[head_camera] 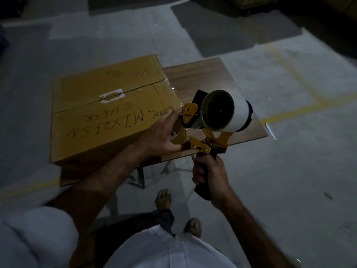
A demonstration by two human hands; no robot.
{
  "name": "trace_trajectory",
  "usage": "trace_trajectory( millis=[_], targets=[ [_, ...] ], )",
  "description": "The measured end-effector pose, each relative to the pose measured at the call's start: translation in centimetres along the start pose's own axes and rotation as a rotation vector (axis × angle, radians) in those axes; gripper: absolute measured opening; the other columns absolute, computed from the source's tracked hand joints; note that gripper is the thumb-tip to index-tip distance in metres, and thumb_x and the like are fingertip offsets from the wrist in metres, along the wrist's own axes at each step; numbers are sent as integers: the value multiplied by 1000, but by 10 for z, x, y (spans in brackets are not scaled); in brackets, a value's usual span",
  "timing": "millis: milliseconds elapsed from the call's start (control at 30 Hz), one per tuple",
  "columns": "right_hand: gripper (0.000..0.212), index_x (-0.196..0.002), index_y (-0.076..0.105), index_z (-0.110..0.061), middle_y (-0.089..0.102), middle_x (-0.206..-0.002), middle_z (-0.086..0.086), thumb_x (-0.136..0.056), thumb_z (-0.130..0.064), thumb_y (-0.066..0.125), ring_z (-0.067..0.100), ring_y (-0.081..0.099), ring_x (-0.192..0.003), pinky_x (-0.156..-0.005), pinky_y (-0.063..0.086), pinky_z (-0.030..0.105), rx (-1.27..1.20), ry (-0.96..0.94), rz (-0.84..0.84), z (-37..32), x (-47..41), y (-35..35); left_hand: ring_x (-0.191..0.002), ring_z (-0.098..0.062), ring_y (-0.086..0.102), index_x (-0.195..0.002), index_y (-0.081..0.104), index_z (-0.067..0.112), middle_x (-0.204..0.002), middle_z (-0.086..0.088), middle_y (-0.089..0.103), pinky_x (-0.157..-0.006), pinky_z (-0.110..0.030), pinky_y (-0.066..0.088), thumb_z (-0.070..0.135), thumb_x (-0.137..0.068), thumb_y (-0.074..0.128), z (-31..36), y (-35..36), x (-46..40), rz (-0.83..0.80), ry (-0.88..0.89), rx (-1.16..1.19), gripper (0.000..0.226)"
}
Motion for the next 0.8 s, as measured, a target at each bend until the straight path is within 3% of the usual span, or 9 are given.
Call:
trace_trajectory(
  millis=[133,267,367,433,500,600,700,800],
  targets=[
    [27,-78,40,-15,31,-62,0,-102,-5,45,15,26,-50,-49,26,31,23,4,-24,-3,-2,1,-131,-31,55,-156,28,31,-145,-3,53,-102,-54,50,31,-82,82,3,-4,-1,39,17,13,91],
    [29,-76,42,-16,31,-62,1,-103,-6,48,16,25,-50,-49,25,31,28,6,-31,3,-1,1,-107,-11,66,-148,38,36,-128,10,63,-83,-44,58,31,-90,76,7,-14,0,138,33,86,69],
    [24,-76,41,-16,30,-63,1,-97,-15,55,16,24,-50,-49,25,31,14,-17,-32,3,-1,0,-86,-4,60,-135,46,35,-106,12,62,-66,-35,47,36,-91,71,5,-15,-2,141,29,-38,51],
    [21,-76,41,-17,31,-63,1,-90,-21,56,16,25,-50,-48,27,31,17,-20,-39,1,-3,-1,-92,-5,58,-135,50,30,-109,13,60,-73,-33,47,50,-92,64,8,-13,-1,113,37,-28,49],
    [21,-75,42,-18,31,-63,1,-89,-22,57,15,25,-50,-49,25,32,28,-10,-36,1,-3,-5,-107,-14,61,-141,53,22,-122,7,62,-88,-40,52,53,-92,60,9,-13,0,95,40,-39,58],
    [23,-81,42,-16,31,-64,2,-100,-14,54,16,24,-51,-52,21,36,40,4,-16,6,-3,-10,-137,-20,52,-145,56,10,-149,-3,55,-112,-50,45,37,-92,70,13,-15,-4,53,81,-91,61],
    [20,-84,45,-15,29,-64,3,-104,-13,51,16,22,-51,-51,19,36,62,0,-19,7,-4,-13,-145,-23,40,-148,54,11,-155,-4,49,-113,-49,44,6,-87,75,10,-24,-8,39,89,-233,65],
    [22,-83,45,-16,29,-64,2,-104,-15,51,14,22,-50,-48,21,31,92,19,-36,10,-5,-18,-154,-16,24,-160,36,25,-167,10,30,-115,-40,37,3,-93,66,3,-33,-14,-9,75,-321,76]
  ],
)
Point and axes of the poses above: each hand's wrist, its own x-axis away from the middle knuckle, its own y-axis out of the palm, z = x × y, the point moved 10 cm from there along -x, towards the middle knuckle
